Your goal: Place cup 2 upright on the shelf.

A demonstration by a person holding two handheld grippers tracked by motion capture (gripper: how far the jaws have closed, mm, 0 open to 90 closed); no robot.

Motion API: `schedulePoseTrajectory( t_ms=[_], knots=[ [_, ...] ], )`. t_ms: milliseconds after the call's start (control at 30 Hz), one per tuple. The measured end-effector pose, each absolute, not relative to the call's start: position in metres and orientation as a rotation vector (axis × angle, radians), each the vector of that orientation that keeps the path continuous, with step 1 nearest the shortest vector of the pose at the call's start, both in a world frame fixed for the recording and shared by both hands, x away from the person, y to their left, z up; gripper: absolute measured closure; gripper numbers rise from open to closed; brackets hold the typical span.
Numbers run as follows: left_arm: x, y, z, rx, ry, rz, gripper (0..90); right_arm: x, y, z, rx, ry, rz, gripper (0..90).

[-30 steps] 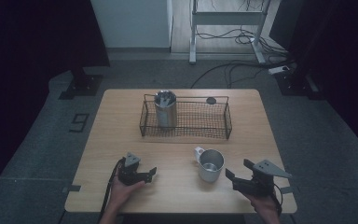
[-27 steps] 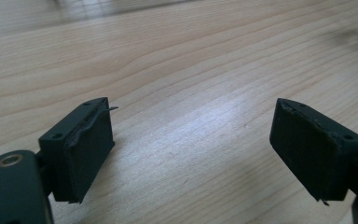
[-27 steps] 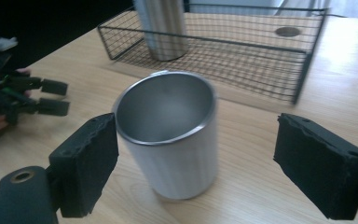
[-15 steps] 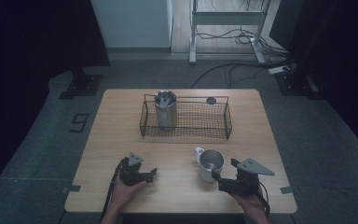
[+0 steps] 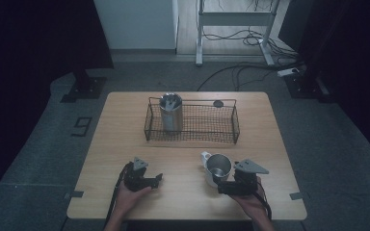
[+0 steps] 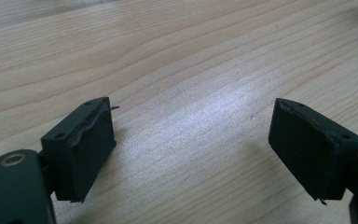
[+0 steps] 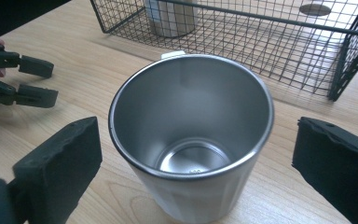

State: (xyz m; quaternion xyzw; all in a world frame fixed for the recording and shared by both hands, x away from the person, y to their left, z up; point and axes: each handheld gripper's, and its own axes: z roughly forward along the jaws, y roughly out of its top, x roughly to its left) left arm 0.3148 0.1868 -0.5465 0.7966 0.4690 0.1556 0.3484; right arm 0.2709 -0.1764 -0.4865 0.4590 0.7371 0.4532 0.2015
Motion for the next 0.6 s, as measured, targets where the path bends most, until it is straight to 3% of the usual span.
schedulePoseTrajectory(
  t_ms=[600],
  knots=[
    [0.315, 0.188, -0.546, 2.062, 1.213, 0.394, 14.5, 0.295, -0.153, -0.501, 1.262, 2.096, 1.155, 0.0]
  ],
)
